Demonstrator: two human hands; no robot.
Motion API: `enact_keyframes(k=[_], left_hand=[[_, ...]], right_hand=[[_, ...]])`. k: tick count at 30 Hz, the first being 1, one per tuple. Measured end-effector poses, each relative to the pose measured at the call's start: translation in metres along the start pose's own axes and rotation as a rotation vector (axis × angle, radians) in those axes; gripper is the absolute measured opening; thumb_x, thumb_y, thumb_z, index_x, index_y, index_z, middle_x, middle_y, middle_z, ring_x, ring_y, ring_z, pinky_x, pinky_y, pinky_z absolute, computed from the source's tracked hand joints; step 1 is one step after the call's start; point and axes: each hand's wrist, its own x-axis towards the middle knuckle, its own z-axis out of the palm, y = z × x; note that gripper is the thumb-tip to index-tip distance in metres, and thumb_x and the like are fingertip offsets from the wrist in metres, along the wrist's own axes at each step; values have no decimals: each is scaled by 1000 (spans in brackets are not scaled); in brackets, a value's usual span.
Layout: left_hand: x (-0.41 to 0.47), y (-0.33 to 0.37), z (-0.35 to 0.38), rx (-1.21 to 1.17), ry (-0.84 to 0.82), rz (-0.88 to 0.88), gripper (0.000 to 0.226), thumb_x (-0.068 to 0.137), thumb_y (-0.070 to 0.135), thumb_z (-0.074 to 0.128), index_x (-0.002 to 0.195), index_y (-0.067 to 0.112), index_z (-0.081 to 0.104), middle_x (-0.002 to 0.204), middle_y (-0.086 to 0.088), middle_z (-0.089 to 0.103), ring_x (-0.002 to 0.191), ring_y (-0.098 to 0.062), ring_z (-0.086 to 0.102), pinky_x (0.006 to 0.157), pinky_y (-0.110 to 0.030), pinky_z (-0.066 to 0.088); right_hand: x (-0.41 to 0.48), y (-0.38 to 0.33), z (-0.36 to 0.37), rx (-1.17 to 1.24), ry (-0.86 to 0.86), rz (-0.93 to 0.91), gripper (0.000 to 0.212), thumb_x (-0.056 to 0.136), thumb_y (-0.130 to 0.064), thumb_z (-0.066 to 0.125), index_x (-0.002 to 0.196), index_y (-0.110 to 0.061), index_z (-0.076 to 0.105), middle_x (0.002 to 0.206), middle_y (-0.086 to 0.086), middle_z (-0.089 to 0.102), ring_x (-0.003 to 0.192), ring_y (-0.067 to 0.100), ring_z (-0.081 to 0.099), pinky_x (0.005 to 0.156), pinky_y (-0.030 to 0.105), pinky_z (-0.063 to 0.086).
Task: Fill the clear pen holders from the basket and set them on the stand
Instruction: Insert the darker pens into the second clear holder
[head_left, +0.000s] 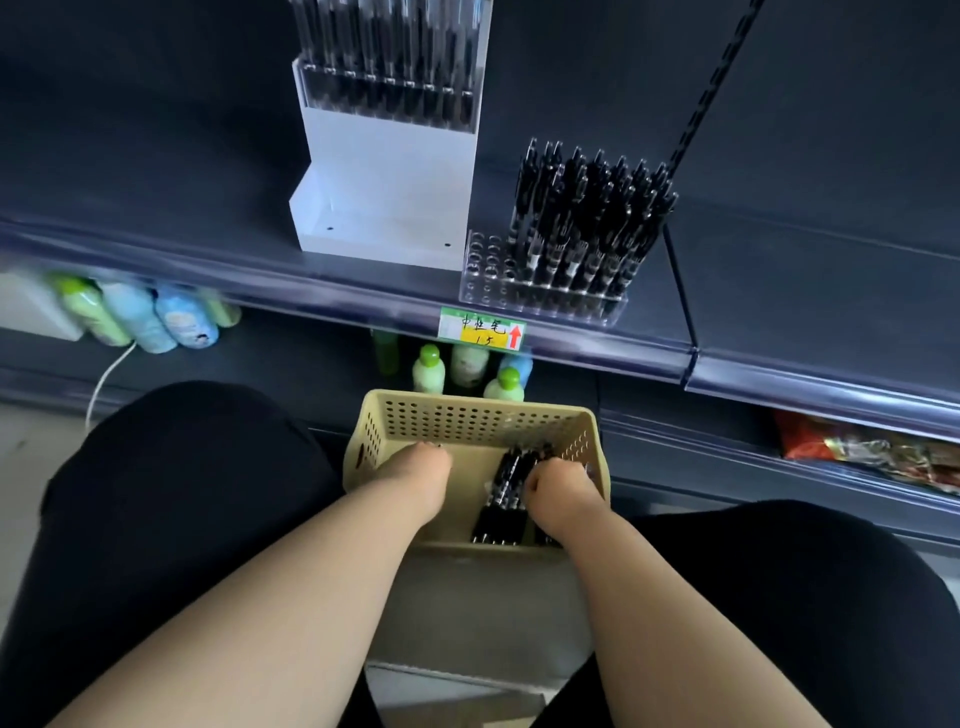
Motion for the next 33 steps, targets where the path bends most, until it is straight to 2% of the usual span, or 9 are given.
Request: enact_keyframes(k=[4,9,12,16,19,24,28,31,33], left_hand=[[22,1,7,-118,-48,-125,35,95,6,35,126,6,51,129,-14,52,114,-31,52,90,-34,42],[46,-5,19,-134,-73,-226,39,101,22,26,127,5,50,129,-16,54,117,-31,51,91,-33,40],[58,-8,29,-150,-108,-305,37,99,16,31,132,5,46,134,-14,50,123,-31,46,97,-38,40],[72,-11,37,-132,-104,-260,45,92,1,30,136,7,36,135,-14,45,122,-32,46,95,-39,43],[79,-9,43,-188,-75,-258,40,95,7,28,133,6,40,133,-16,48,119,-32,49,93,-37,42],[71,3,42,-210,-35,-85,26,94,18,44,120,12,47,119,-12,57,108,-30,55,85,-36,43],[64,7,37,-324,71,-10,23,90,27,53,111,18,50,109,-8,62,99,-28,59,71,-29,40],[56,9,31,-413,185,-8,29,89,28,53,117,25,48,109,-3,65,97,-27,61,67,-26,39],[47,11,23,-482,246,9,37,88,25,53,125,26,47,111,-3,65,99,-27,61,72,-27,42]], right_hand=[[21,2,6,61,4,53,25,90,-24,55,111,-12,62,106,11,64,96,27,61,84,34,52],[54,-2,23,230,38,140,28,89,-32,58,100,-7,63,97,12,68,88,26,65,71,26,47],[67,-4,41,328,13,213,33,90,-35,57,101,-4,60,97,15,68,86,30,67,80,40,55],[75,-6,58,285,3,278,39,88,-41,58,97,-4,60,96,15,67,85,32,66,78,42,55],[84,-10,58,259,16,275,37,86,-39,58,97,-5,64,96,12,68,88,29,66,74,28,52],[80,-15,61,425,6,211,29,82,-36,58,85,-8,60,84,8,67,86,28,65,76,31,53],[69,-20,59,485,87,116,22,79,-32,62,89,-14,52,79,-1,55,88,23,59,67,20,36],[59,-23,51,599,186,64,26,80,-22,61,99,-12,47,85,2,58,87,26,60,69,23,40],[49,-25,43,600,236,28,24,82,-19,58,95,-13,39,83,5,56,82,29,60,67,27,41]])
